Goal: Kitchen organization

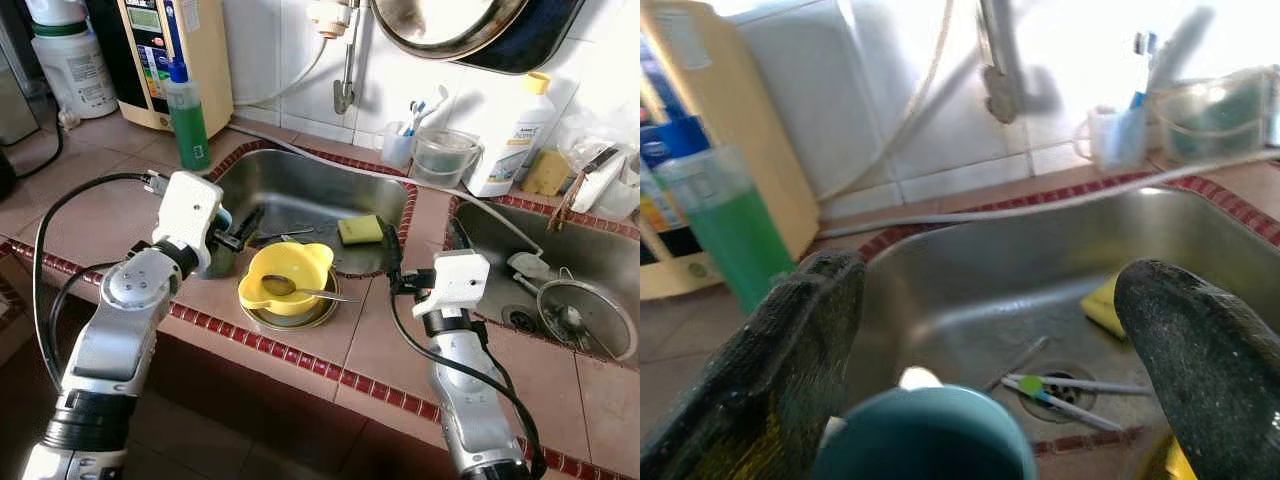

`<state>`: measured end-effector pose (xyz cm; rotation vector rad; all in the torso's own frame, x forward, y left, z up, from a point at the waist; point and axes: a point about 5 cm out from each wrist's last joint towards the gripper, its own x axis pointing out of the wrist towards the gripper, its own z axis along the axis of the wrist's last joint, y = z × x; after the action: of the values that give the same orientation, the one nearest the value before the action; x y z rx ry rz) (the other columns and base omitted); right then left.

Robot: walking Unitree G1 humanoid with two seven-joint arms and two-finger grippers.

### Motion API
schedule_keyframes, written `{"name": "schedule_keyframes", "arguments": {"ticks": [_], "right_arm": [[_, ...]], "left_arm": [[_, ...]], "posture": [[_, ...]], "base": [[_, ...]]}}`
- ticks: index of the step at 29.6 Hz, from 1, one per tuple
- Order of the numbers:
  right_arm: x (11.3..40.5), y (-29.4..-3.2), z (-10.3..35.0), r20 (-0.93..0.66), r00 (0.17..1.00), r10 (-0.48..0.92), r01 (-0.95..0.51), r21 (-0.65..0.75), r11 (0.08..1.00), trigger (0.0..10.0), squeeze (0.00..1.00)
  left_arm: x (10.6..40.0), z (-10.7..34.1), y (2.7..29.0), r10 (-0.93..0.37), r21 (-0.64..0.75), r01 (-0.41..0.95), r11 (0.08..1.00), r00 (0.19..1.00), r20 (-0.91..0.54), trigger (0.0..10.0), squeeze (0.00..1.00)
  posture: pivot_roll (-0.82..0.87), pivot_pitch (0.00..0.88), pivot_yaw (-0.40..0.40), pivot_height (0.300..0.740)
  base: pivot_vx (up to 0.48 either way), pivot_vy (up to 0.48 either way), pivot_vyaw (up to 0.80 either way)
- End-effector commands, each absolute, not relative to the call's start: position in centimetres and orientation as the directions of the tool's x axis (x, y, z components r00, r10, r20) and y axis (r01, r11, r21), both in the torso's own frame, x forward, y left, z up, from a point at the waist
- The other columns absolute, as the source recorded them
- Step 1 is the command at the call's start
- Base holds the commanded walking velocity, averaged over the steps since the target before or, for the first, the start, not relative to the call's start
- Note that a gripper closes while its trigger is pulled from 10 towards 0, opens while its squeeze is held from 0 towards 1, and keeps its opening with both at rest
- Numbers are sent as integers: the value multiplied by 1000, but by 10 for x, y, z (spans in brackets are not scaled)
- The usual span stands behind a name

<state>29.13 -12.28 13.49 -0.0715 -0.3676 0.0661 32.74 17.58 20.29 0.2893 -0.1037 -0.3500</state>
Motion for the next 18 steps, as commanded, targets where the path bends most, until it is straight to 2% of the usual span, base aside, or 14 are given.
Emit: {"name": "schedule_keyframes", "arguments": {"ticks": [1,10,15,18], "right_arm": [[290,-124,139,368,927,74,-48,-79,996,10000,0],[289,-122,136,358,930,82,-59,-75,995,10000,0],[290,-119,137,356,929,100,-77,-77,994,10000,0],[291,-118,136,355,929,107,-84,-80,993,10000,0]], "left_arm": [[330,206,183,-328,269,304,914,943,49,10000,0],[324,204,199,-245,241,228,944,968,45,10000,0],[319,207,196,-291,261,272,926,956,37,10000,0],[316,210,184,-351,268,331,905,936,27,10000,0]], "posture": [[-194,22,3,740],[-181,18,-16,740],[-173,15,-22,740],[-170,13,-23,740]], "base": [[0,0,0],[0,0,0],[0,0,0],[0,0,0]]}}
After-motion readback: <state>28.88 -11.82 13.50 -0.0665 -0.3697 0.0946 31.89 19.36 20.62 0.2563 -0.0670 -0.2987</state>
